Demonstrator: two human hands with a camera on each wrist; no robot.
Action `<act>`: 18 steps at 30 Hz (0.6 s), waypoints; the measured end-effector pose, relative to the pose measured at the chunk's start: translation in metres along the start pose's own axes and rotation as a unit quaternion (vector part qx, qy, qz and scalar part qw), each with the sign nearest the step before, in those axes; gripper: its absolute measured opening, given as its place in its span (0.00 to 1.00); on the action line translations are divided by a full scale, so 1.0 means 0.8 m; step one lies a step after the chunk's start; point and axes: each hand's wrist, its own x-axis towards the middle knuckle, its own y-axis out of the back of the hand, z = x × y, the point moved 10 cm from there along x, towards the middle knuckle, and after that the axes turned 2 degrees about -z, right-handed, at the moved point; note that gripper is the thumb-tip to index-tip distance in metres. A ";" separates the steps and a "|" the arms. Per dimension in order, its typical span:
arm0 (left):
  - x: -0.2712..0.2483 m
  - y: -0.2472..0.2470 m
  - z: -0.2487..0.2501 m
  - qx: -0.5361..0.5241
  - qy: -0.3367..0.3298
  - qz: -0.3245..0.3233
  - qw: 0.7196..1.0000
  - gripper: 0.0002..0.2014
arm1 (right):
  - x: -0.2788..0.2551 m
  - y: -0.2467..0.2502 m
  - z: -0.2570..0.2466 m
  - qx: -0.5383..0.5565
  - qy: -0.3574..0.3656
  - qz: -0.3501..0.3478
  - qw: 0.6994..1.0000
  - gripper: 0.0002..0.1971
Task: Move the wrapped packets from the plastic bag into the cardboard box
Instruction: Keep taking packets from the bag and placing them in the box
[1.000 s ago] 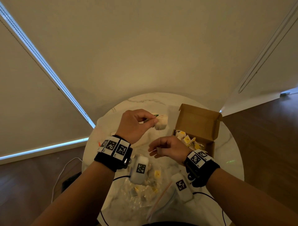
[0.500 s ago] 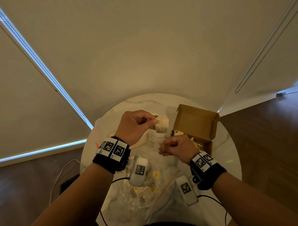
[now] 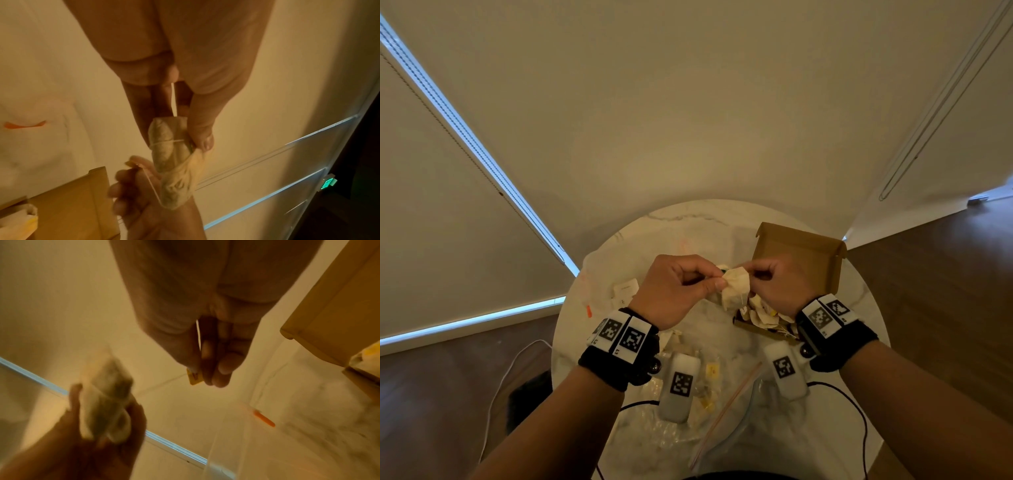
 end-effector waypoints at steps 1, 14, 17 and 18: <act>-0.002 -0.002 -0.003 0.003 0.007 -0.005 1.000 0.06 | -0.001 0.005 -0.006 0.001 0.010 0.004 1.000 0.07; -0.002 -0.005 -0.028 0.039 0.075 -0.025 0.996 0.04 | -0.021 0.020 -0.061 0.093 0.110 0.042 0.989 0.04; 0.000 -0.004 -0.026 0.043 0.075 -0.020 0.996 0.03 | -0.029 0.020 -0.073 0.090 0.149 0.041 0.984 0.05; 0.001 -0.003 -0.025 0.042 0.074 -0.016 0.996 0.03 | -0.032 0.020 -0.076 0.095 0.160 0.039 0.982 0.05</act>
